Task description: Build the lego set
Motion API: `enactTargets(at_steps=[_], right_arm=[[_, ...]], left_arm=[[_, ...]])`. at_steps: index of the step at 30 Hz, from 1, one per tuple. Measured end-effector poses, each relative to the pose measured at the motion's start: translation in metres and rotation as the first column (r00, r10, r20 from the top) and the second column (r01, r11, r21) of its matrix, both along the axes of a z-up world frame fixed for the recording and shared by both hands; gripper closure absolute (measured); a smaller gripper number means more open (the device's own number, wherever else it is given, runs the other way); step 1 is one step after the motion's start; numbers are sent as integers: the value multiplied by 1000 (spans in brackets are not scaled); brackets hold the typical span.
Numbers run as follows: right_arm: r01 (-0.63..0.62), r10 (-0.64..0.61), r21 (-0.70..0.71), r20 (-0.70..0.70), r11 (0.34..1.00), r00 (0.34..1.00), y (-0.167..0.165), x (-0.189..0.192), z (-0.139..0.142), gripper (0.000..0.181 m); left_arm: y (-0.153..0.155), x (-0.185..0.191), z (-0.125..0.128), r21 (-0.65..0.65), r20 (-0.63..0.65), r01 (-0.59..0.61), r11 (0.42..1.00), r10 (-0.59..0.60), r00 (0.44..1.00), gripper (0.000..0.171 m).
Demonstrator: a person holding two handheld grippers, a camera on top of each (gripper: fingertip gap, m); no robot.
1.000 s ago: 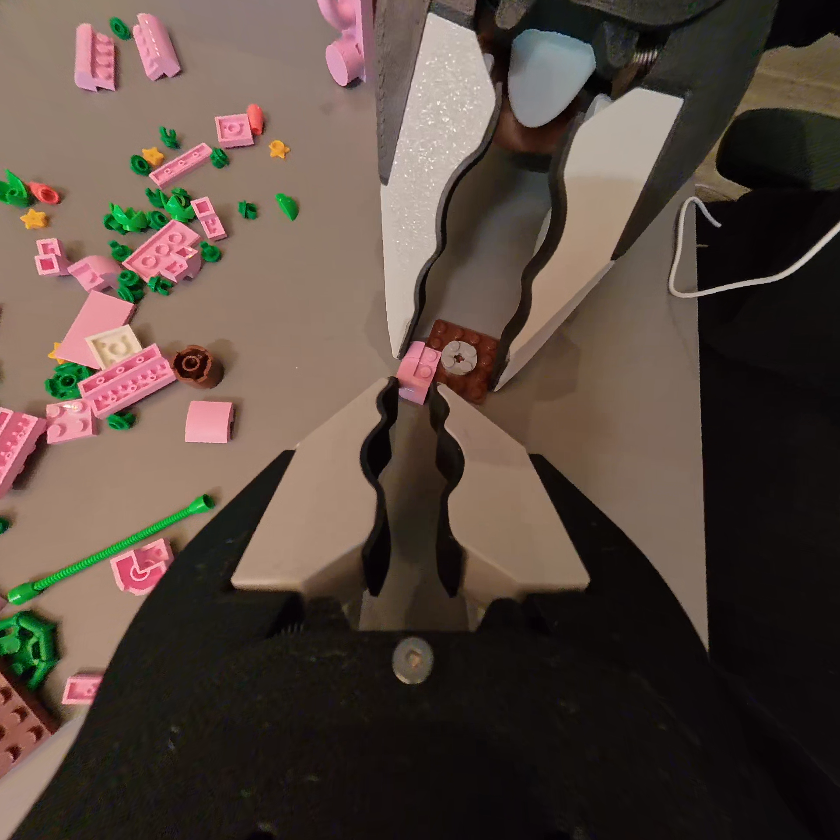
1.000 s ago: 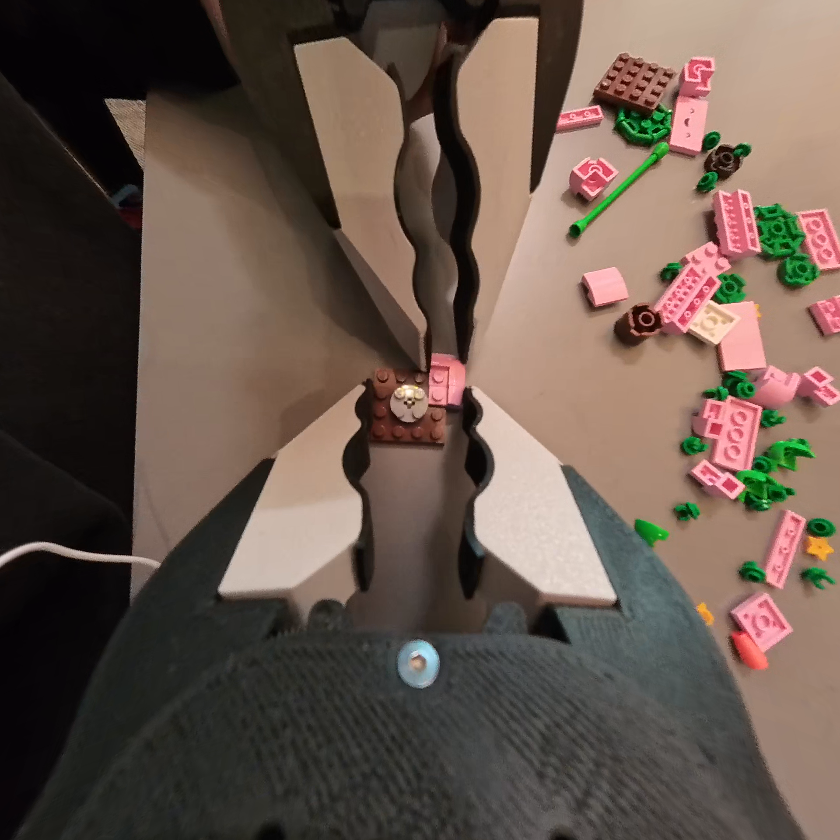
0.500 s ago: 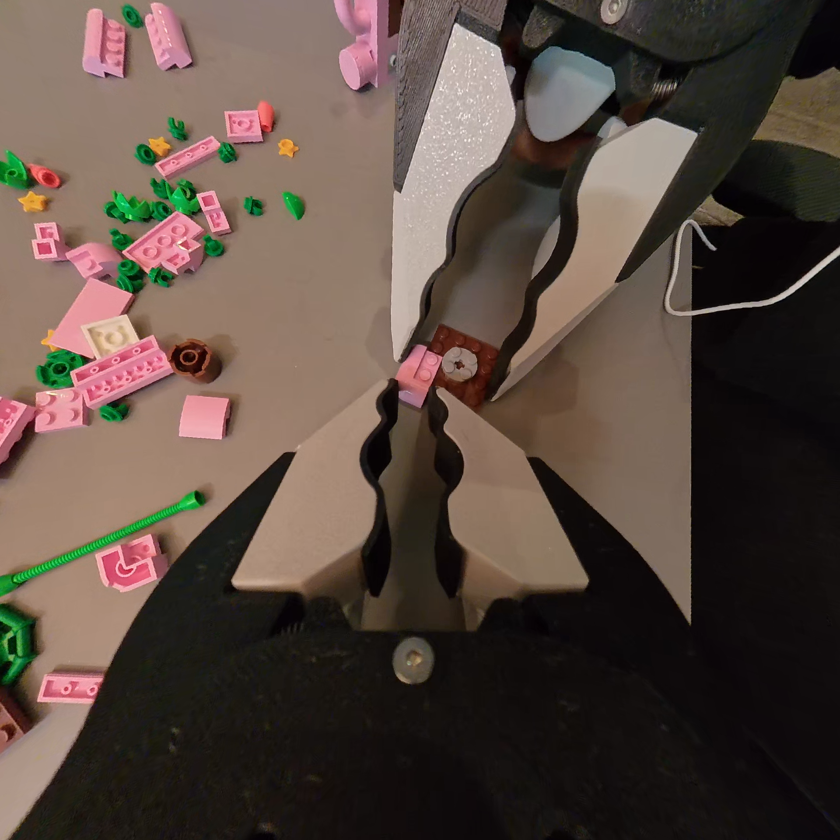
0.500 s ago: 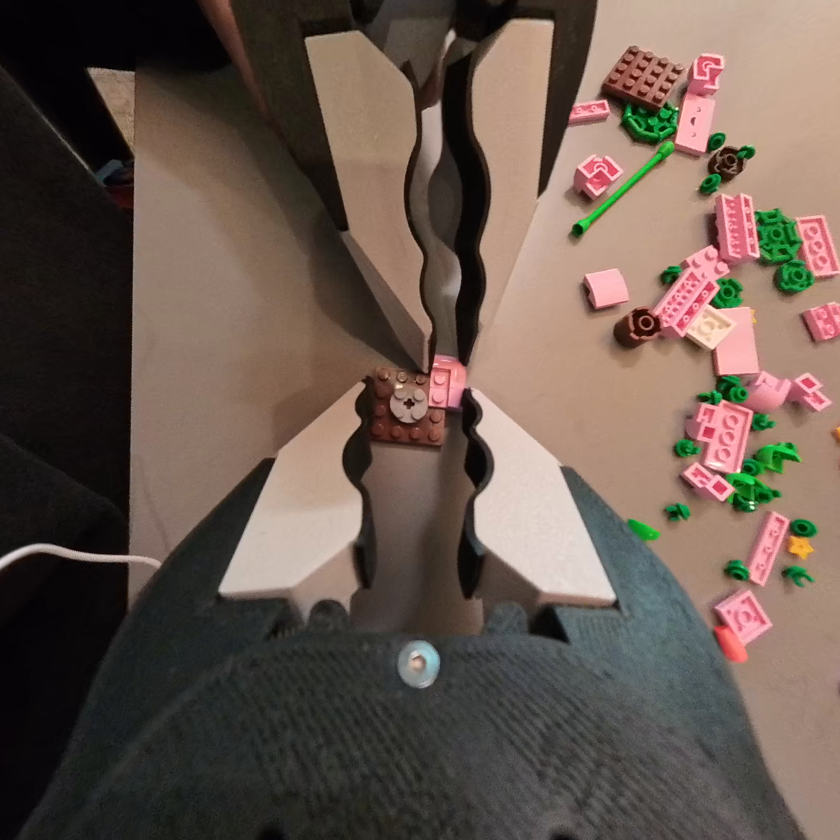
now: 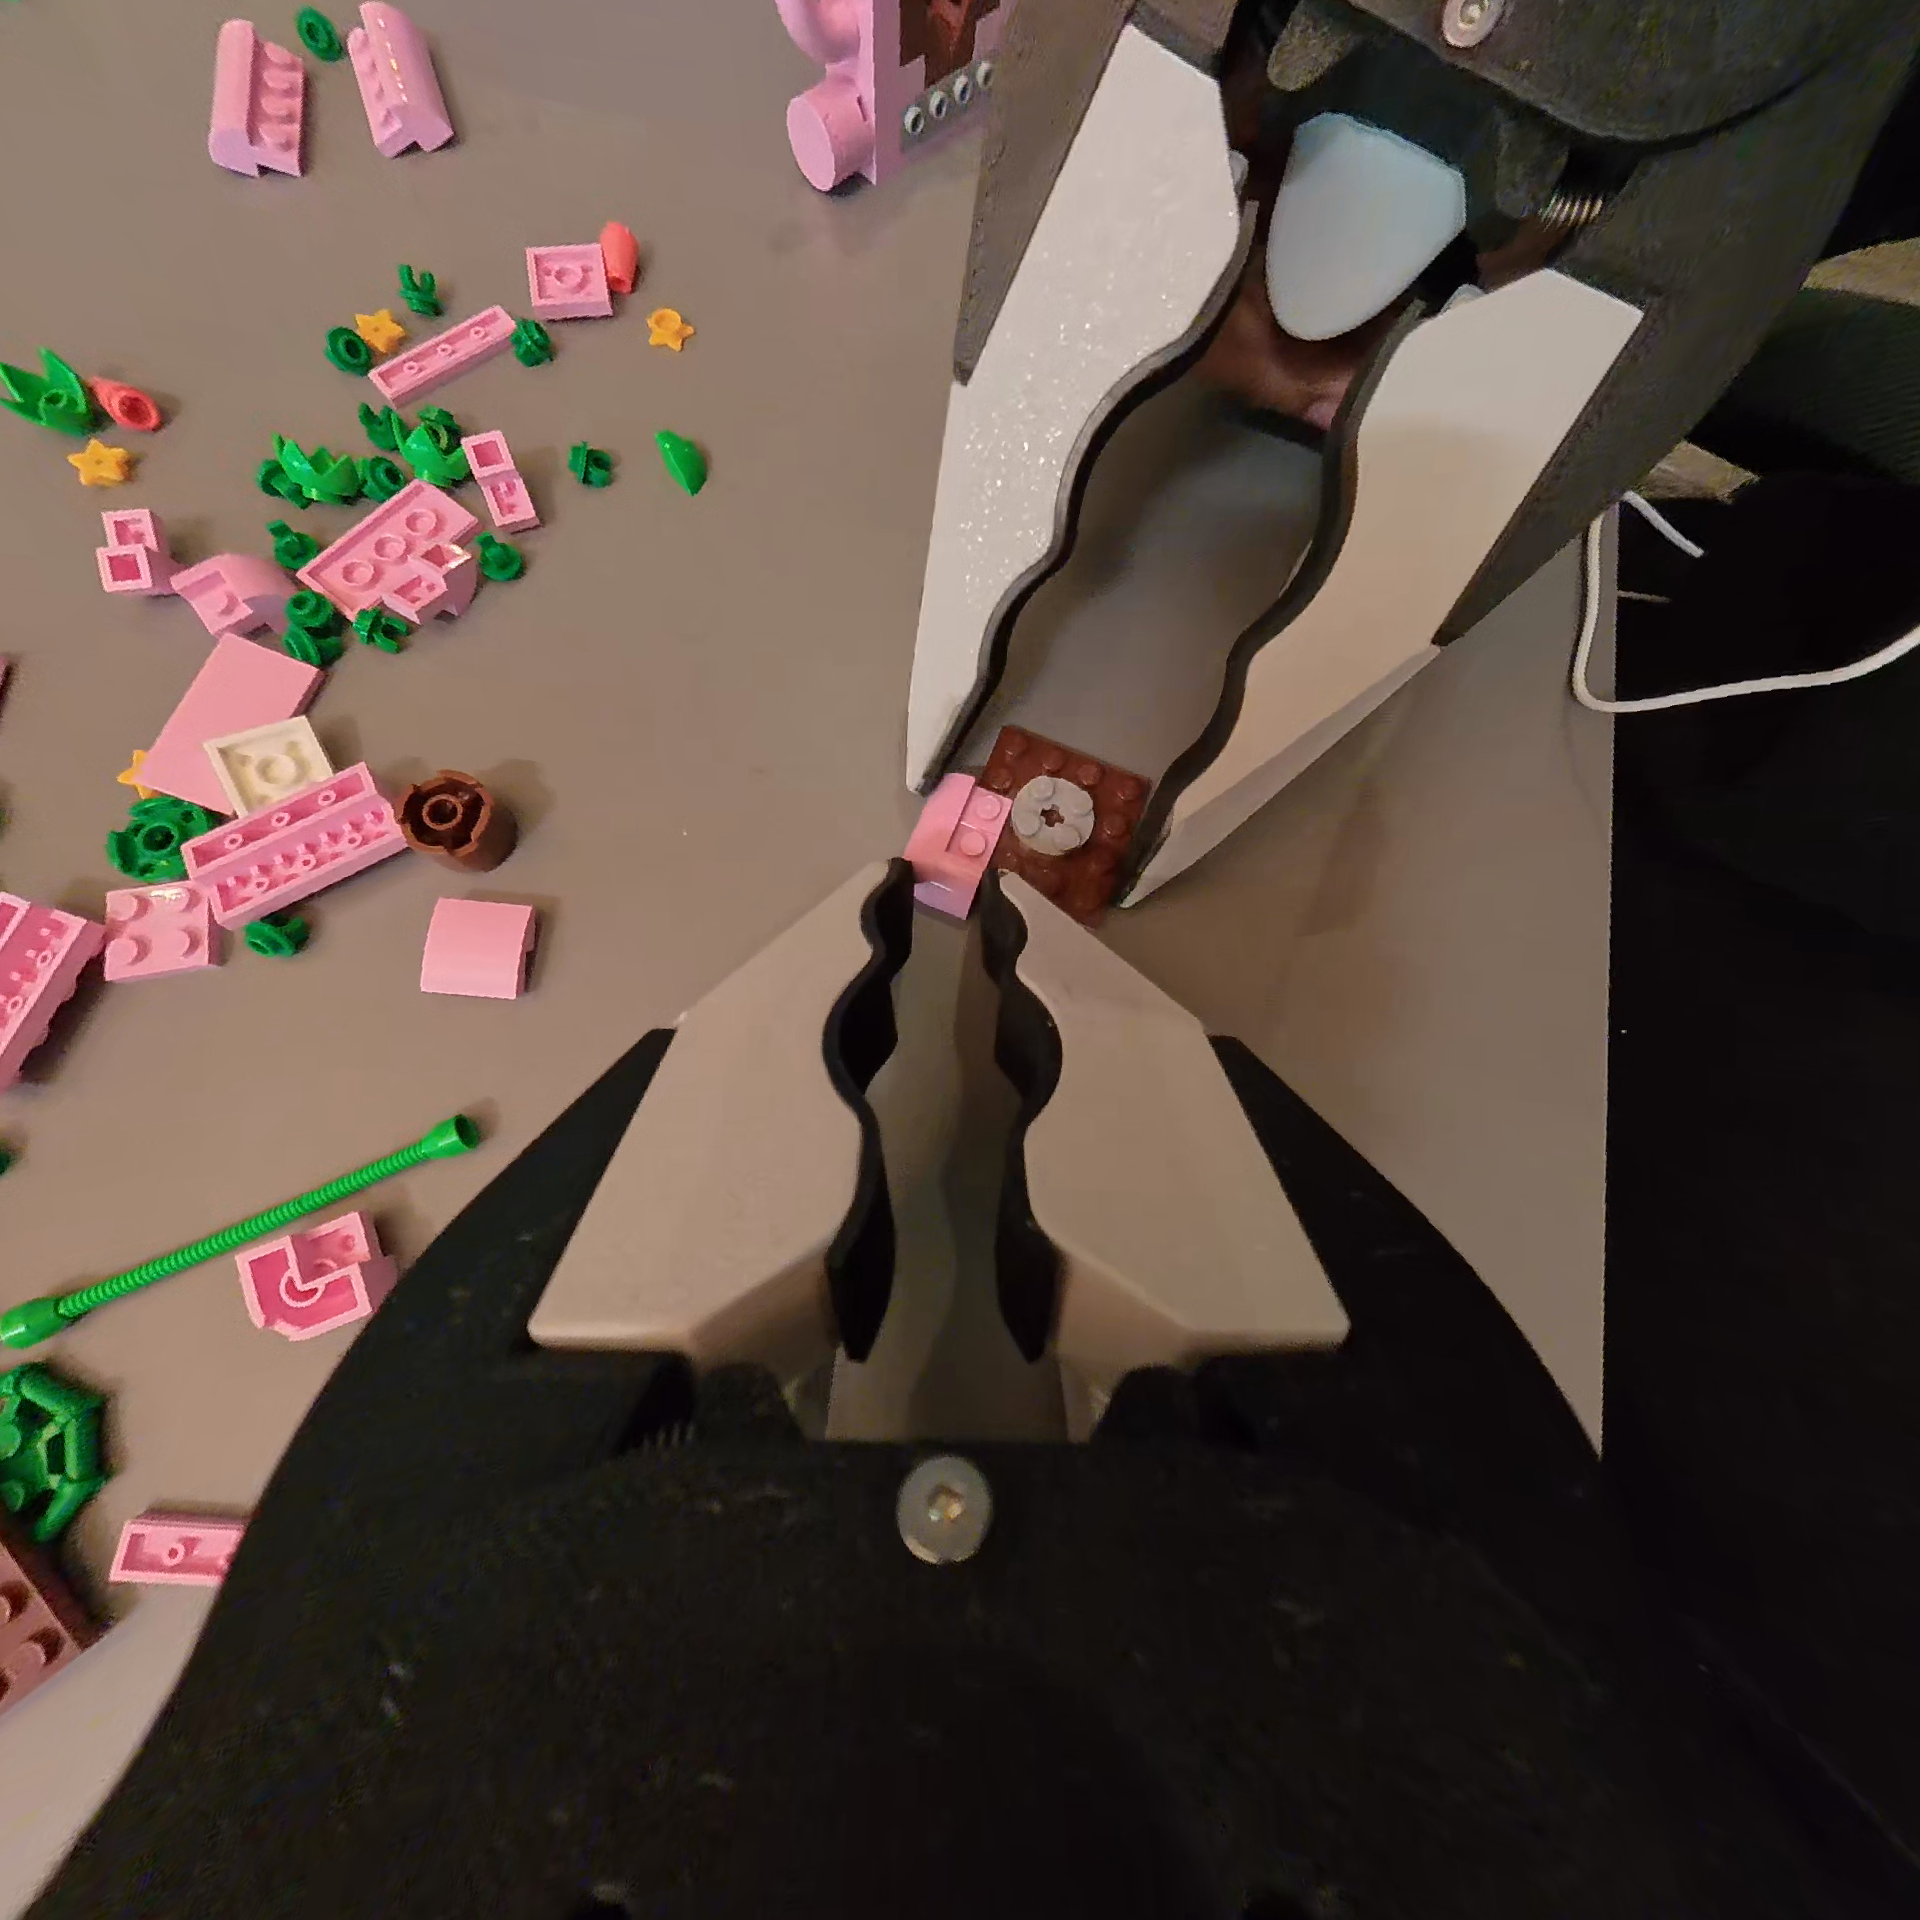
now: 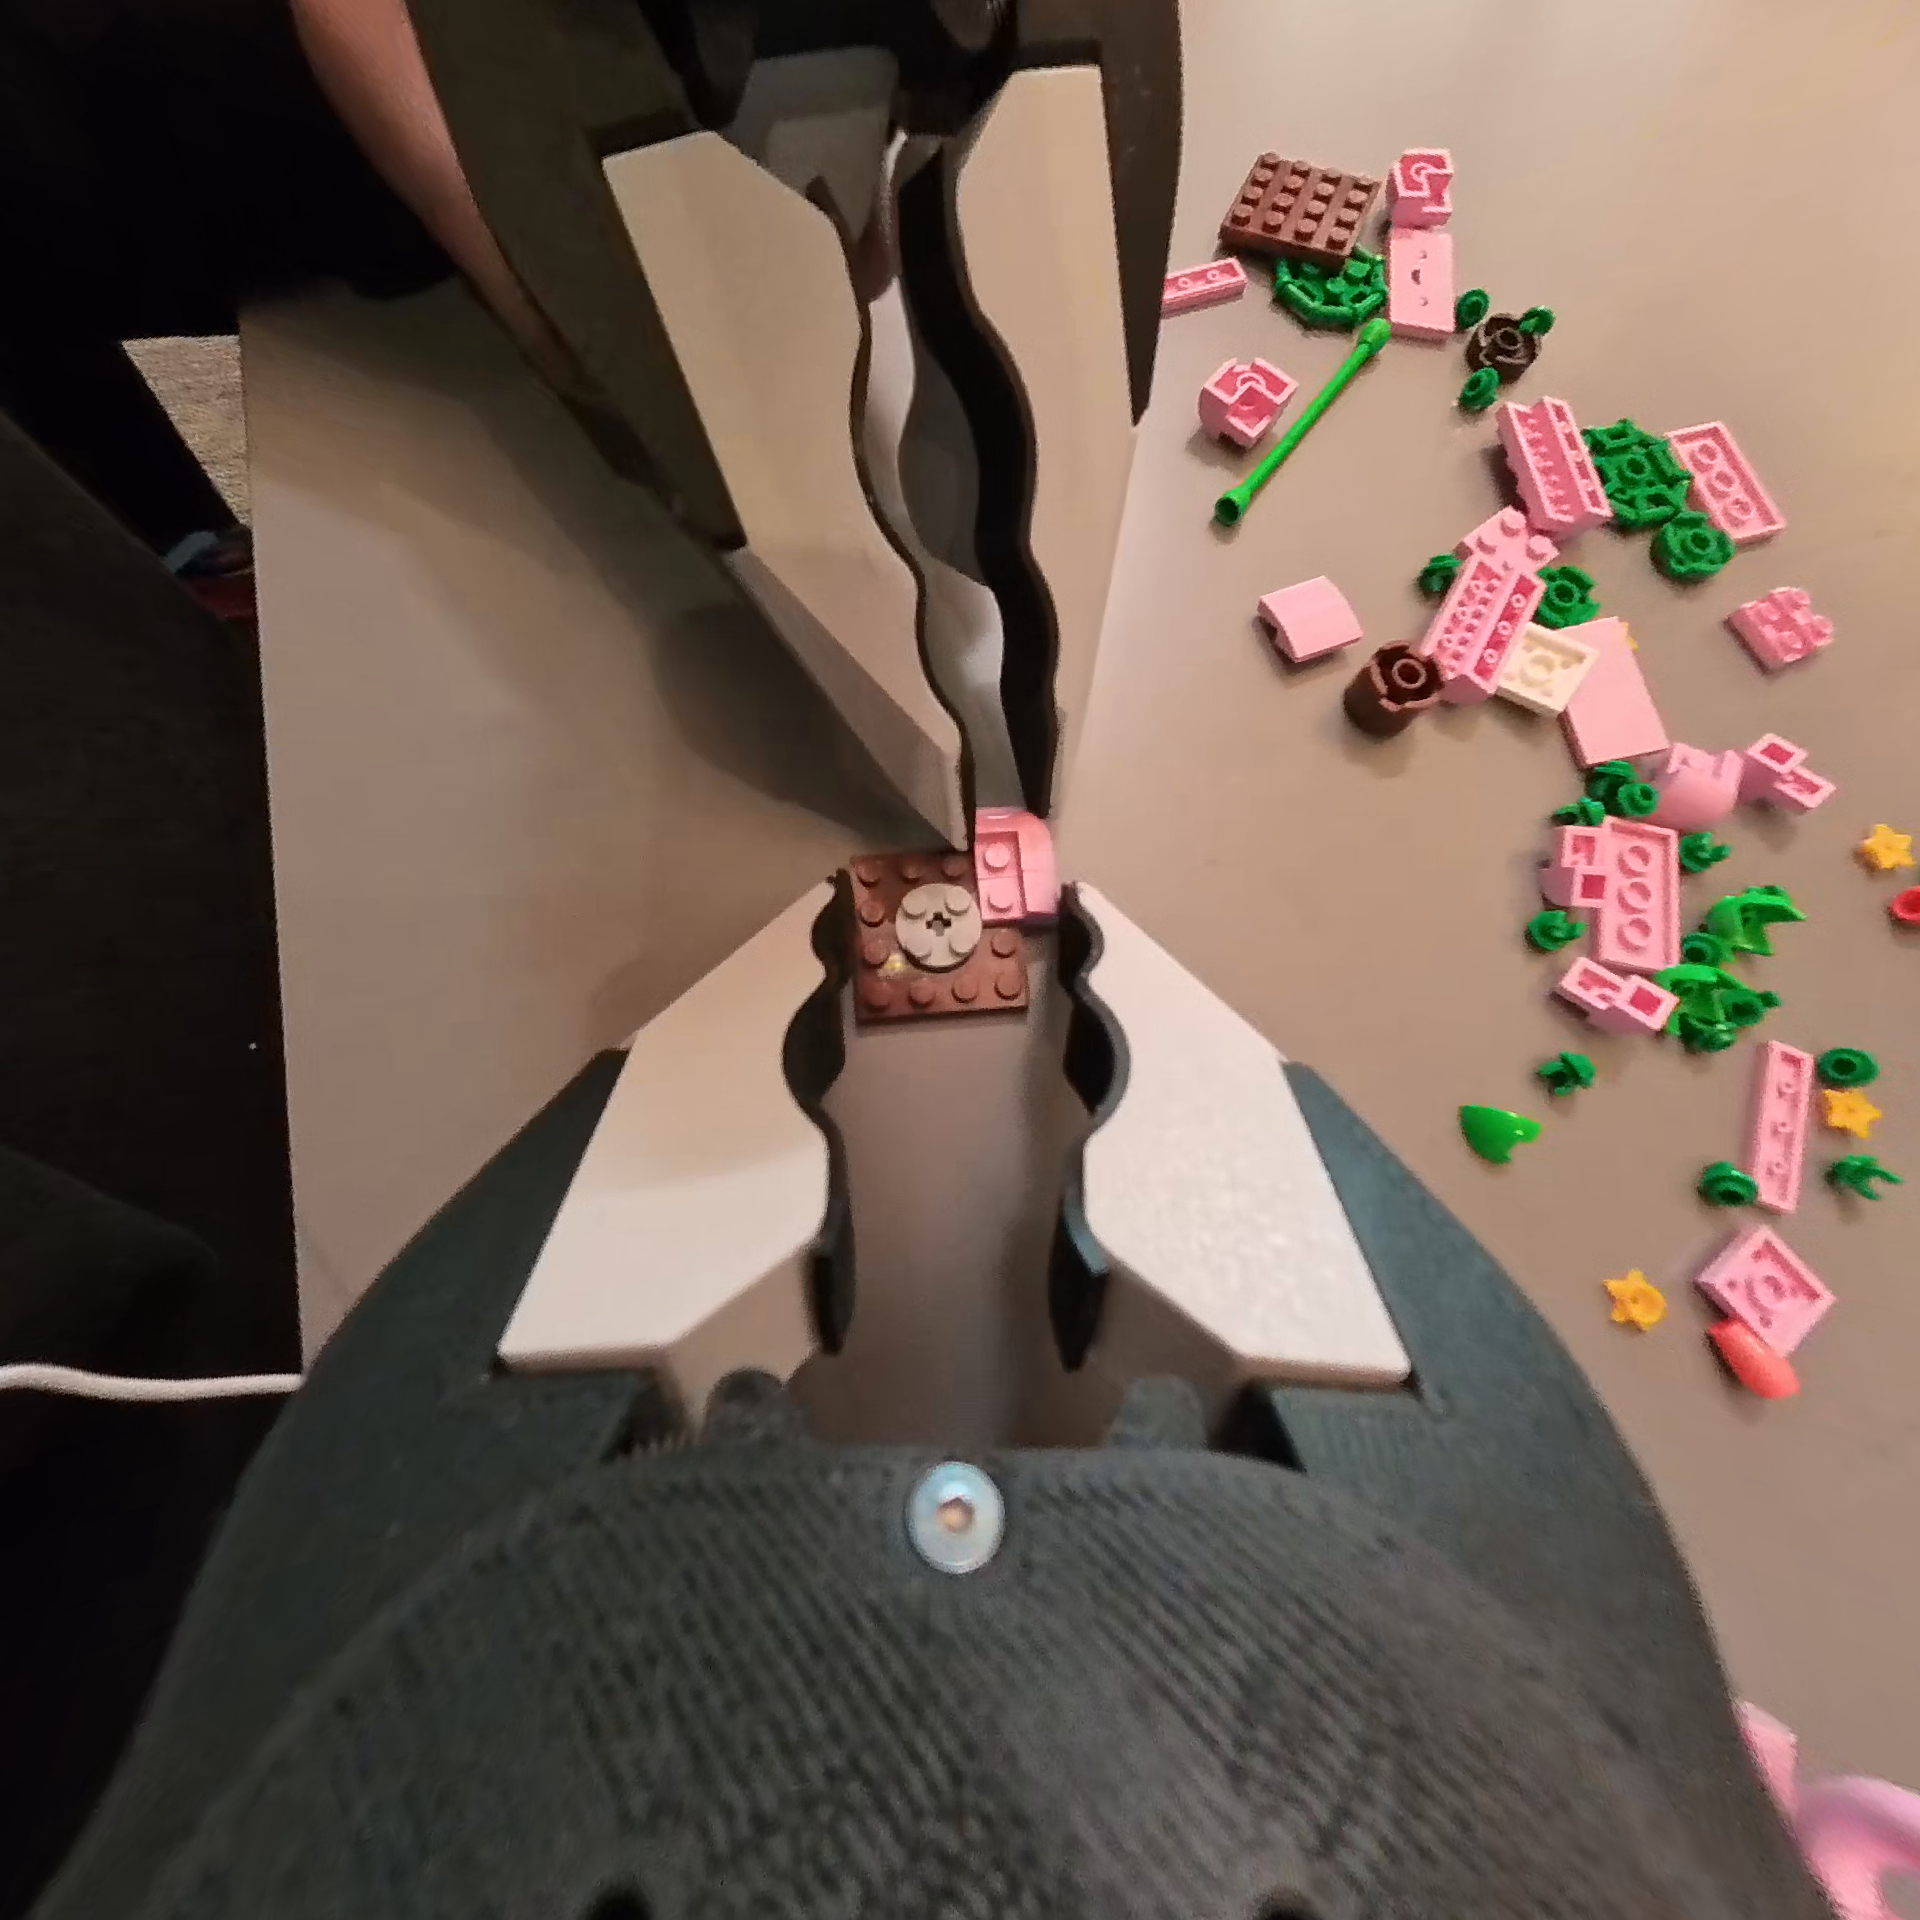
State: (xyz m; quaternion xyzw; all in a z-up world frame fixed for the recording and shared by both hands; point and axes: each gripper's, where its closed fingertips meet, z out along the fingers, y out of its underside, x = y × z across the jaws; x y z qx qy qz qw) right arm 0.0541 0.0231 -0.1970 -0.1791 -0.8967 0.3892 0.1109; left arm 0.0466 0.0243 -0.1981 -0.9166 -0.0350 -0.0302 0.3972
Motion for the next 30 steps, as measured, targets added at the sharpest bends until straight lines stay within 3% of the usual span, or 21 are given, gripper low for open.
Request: enactTargets(at_steps=[17, 25, 30], right_arm=[[-82, 85, 91, -31, 992, 996, 0, 1, -1, 144], [99, -98, -11, 58, 995, 994, -1, -2, -1, 142], [165, -165, 35, -3, 986, 986, 5, -2, 0, 138]], left_arm=[[1, 0, 1, 4, 32, -17, 1000, 17, 999, 161], [-1, -1, 1, 4, 39, -21, 1000, 21, 999, 161], [-4, -2, 0, 1, 5, -15, 1000, 14, 1000, 161]])
